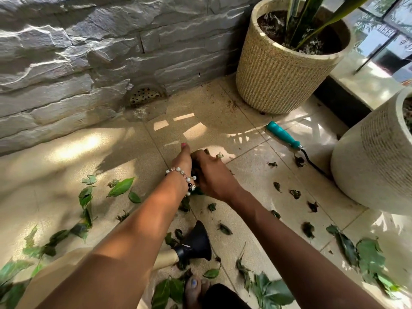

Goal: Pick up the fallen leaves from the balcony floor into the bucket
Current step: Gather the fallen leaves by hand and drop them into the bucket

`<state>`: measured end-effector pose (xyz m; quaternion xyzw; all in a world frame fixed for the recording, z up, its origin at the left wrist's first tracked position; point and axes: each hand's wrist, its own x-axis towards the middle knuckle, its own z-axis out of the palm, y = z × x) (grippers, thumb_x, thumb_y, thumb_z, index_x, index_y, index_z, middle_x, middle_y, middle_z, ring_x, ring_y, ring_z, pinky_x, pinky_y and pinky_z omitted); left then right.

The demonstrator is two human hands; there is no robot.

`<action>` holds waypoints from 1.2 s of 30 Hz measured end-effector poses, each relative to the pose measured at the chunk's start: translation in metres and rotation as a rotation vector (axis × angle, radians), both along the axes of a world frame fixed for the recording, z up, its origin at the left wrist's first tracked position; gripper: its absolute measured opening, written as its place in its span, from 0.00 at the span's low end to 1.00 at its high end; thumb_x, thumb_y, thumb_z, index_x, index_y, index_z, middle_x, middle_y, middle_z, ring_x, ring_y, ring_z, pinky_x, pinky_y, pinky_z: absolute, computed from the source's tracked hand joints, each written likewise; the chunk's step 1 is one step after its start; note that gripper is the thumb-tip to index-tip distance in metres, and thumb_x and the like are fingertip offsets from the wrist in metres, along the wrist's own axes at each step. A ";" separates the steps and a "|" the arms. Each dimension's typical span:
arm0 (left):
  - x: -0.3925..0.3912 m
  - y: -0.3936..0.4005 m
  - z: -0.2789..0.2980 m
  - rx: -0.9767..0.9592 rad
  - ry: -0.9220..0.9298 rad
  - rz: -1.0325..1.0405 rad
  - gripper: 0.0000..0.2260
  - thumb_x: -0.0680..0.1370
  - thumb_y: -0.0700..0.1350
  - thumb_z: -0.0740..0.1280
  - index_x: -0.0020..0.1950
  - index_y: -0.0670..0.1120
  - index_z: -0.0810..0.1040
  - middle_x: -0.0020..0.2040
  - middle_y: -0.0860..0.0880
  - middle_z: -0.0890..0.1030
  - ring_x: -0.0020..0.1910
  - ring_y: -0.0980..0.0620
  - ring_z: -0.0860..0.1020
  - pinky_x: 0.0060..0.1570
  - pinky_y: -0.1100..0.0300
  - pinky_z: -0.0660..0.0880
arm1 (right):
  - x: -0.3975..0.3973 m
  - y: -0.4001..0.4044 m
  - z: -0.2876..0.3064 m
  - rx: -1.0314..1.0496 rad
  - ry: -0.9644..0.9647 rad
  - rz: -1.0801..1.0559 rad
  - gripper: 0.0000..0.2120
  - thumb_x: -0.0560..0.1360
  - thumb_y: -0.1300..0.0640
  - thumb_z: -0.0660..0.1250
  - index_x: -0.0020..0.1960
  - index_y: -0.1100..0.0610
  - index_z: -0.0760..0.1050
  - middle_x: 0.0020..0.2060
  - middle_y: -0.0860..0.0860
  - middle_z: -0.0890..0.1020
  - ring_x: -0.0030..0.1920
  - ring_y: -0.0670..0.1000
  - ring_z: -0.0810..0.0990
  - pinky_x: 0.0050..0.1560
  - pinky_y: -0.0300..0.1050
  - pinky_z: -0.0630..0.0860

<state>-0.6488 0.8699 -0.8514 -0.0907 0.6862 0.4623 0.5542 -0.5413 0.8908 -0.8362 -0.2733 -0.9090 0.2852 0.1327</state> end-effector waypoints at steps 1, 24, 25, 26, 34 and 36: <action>-0.003 -0.001 -0.003 -0.017 0.041 0.005 0.29 0.73 0.66 0.63 0.56 0.41 0.79 0.52 0.42 0.83 0.53 0.40 0.81 0.59 0.43 0.76 | 0.001 0.002 -0.001 -0.039 0.019 0.031 0.10 0.76 0.61 0.62 0.57 0.61 0.72 0.45 0.56 0.81 0.42 0.55 0.80 0.44 0.52 0.78; 0.001 -0.013 0.007 0.061 -0.038 0.029 0.19 0.82 0.51 0.61 0.38 0.40 0.74 0.31 0.46 0.75 0.25 0.52 0.70 0.21 0.69 0.66 | 0.013 0.021 -0.007 -0.225 0.109 -0.451 0.09 0.74 0.67 0.68 0.51 0.58 0.82 0.45 0.50 0.85 0.43 0.42 0.82 0.48 0.34 0.76; 0.006 -0.011 0.006 0.058 -0.017 0.010 0.18 0.82 0.52 0.62 0.41 0.39 0.76 0.34 0.45 0.78 0.27 0.51 0.74 0.24 0.67 0.71 | 0.014 0.019 -0.003 -0.317 0.176 -0.486 0.08 0.74 0.66 0.69 0.50 0.57 0.80 0.43 0.48 0.84 0.42 0.39 0.81 0.47 0.33 0.77; 0.010 -0.008 0.004 0.041 0.027 -0.005 0.18 0.80 0.54 0.64 0.49 0.38 0.78 0.41 0.43 0.81 0.33 0.48 0.78 0.31 0.61 0.78 | 0.015 0.016 0.000 -0.368 0.214 -0.499 0.08 0.74 0.66 0.70 0.51 0.57 0.77 0.43 0.45 0.83 0.42 0.38 0.81 0.46 0.32 0.77; 0.044 0.003 0.004 0.014 0.156 -0.155 0.32 0.71 0.68 0.65 0.60 0.42 0.78 0.55 0.43 0.82 0.49 0.42 0.82 0.51 0.47 0.80 | 0.050 0.009 0.005 -0.185 0.135 -0.306 0.08 0.78 0.57 0.66 0.54 0.56 0.83 0.52 0.47 0.84 0.51 0.43 0.79 0.50 0.32 0.72; 0.050 0.008 0.003 0.034 0.140 -0.155 0.26 0.76 0.61 0.67 0.60 0.40 0.77 0.46 0.44 0.81 0.39 0.45 0.81 0.36 0.53 0.81 | 0.067 0.019 0.011 -0.423 0.209 -0.465 0.10 0.79 0.53 0.64 0.55 0.55 0.82 0.58 0.46 0.81 0.54 0.40 0.77 0.56 0.35 0.72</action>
